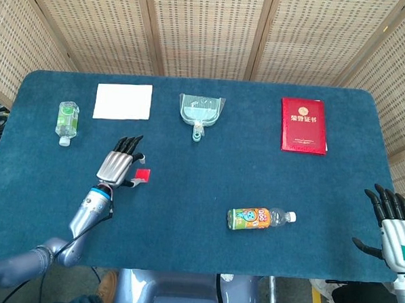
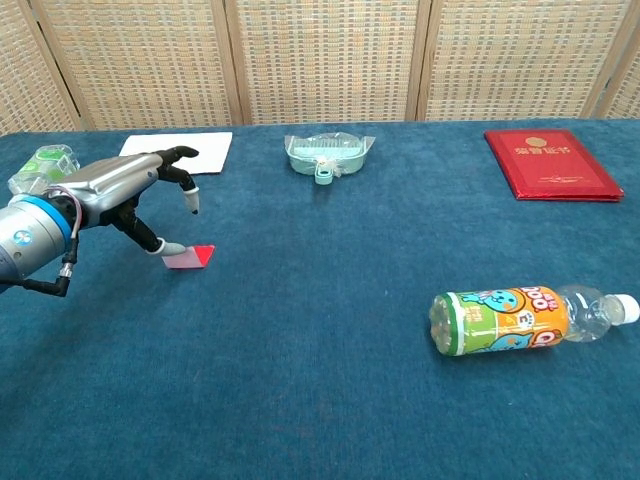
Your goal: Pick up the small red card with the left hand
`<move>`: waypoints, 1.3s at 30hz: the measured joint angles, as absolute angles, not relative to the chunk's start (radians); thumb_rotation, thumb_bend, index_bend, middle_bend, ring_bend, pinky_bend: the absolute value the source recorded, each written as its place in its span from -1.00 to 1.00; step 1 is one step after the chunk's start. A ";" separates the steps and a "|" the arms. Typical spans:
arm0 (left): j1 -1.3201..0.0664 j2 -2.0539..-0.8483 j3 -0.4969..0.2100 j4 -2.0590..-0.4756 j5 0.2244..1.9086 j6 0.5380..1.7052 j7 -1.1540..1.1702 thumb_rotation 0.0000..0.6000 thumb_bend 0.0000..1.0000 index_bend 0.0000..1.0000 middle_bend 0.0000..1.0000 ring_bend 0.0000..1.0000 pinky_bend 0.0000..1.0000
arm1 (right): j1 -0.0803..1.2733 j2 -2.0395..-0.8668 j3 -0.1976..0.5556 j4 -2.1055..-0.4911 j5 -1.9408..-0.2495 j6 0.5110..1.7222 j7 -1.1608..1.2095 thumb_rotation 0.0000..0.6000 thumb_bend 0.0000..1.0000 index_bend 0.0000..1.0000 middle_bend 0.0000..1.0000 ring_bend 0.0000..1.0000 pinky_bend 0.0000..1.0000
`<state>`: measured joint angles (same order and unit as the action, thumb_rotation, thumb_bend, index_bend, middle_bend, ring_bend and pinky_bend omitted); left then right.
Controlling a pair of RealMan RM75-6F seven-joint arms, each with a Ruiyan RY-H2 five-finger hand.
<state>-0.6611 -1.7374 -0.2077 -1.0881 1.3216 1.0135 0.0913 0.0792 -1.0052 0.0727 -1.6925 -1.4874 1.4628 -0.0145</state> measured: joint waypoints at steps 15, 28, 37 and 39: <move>-0.627 -1.652 -0.140 -1.218 1.270 0.956 0.164 1.00 -0.49 -0.13 -1.00 -1.00 -1.00 | 0.080 -1.003 0.069 -1.698 -1.490 1.459 -0.017 1.00 -1.00 -0.82 -1.00 -1.00 -1.00; -0.632 -1.668 -0.139 -1.205 1.260 0.950 0.155 1.00 -0.44 -0.13 -1.00 -1.00 -1.00 | 0.082 -1.002 0.067 -1.698 -1.490 1.454 -0.015 1.00 -1.00 -0.80 -1.00 -1.00 -1.00; -0.634 -1.663 -0.130 -1.221 1.238 0.922 0.172 1.00 -0.44 -0.13 -1.00 -1.00 -1.00 | 0.084 -1.001 0.066 -1.699 -1.490 1.452 -0.014 1.00 -1.00 -0.80 -1.00 -1.00 -1.00; -0.635 -1.668 -0.129 -1.217 1.232 0.922 0.178 1.00 -0.44 -0.13 -1.00 -1.00 -1.00 | 0.083 -1.001 0.066 -1.699 -1.491 1.452 -0.014 1.00 -1.00 -0.80 -1.00 -1.00 -1.00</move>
